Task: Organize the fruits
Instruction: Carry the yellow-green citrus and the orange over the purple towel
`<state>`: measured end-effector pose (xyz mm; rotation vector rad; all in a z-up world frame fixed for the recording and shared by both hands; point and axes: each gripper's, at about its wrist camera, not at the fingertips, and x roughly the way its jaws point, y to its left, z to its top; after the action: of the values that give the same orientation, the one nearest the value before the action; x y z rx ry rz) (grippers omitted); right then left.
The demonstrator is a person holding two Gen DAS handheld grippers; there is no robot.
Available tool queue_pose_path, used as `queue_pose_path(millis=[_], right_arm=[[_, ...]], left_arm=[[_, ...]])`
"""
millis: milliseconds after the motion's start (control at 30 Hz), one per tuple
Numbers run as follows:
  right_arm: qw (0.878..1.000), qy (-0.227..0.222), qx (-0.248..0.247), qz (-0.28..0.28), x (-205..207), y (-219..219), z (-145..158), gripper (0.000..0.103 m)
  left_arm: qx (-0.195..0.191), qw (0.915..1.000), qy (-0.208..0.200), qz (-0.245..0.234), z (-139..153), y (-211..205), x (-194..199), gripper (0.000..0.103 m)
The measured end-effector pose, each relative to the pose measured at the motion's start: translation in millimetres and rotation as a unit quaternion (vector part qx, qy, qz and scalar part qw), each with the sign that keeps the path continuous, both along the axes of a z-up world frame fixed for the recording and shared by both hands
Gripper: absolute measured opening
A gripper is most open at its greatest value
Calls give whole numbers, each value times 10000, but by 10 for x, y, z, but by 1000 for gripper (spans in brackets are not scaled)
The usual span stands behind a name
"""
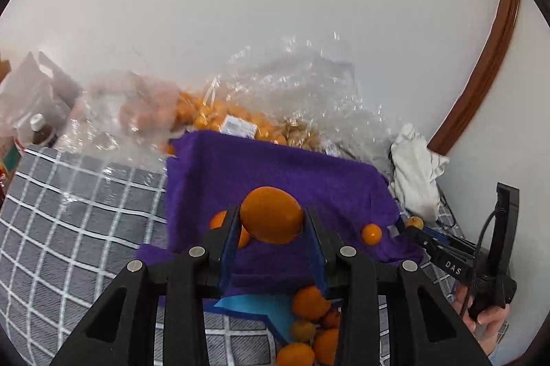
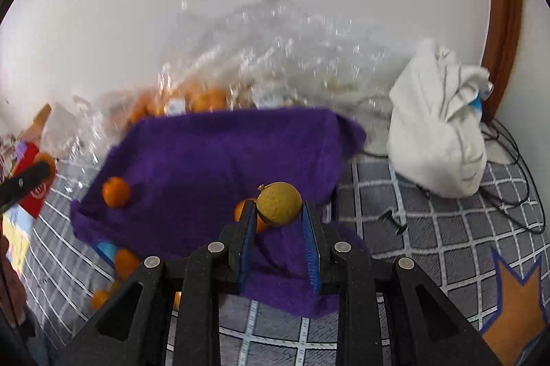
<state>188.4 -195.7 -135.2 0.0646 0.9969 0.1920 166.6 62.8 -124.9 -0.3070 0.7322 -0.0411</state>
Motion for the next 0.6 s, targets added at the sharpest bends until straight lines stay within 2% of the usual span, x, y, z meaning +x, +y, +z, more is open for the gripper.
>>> queue_pose_path(millis=[233, 467, 600], right_arm=[[9989, 428, 82, 173, 34, 64, -269, 26], [9984, 544, 40, 143, 40, 62, -358, 27], [9988, 431, -140, 197, 3, 115, -362, 28]], left_arm=[[7, 9983, 549, -218, -396, -253, 276, 35], [100, 9973, 682, -253, -592, -259, 340, 35], [111, 9964, 779, -304, -652, -259, 388, 35]])
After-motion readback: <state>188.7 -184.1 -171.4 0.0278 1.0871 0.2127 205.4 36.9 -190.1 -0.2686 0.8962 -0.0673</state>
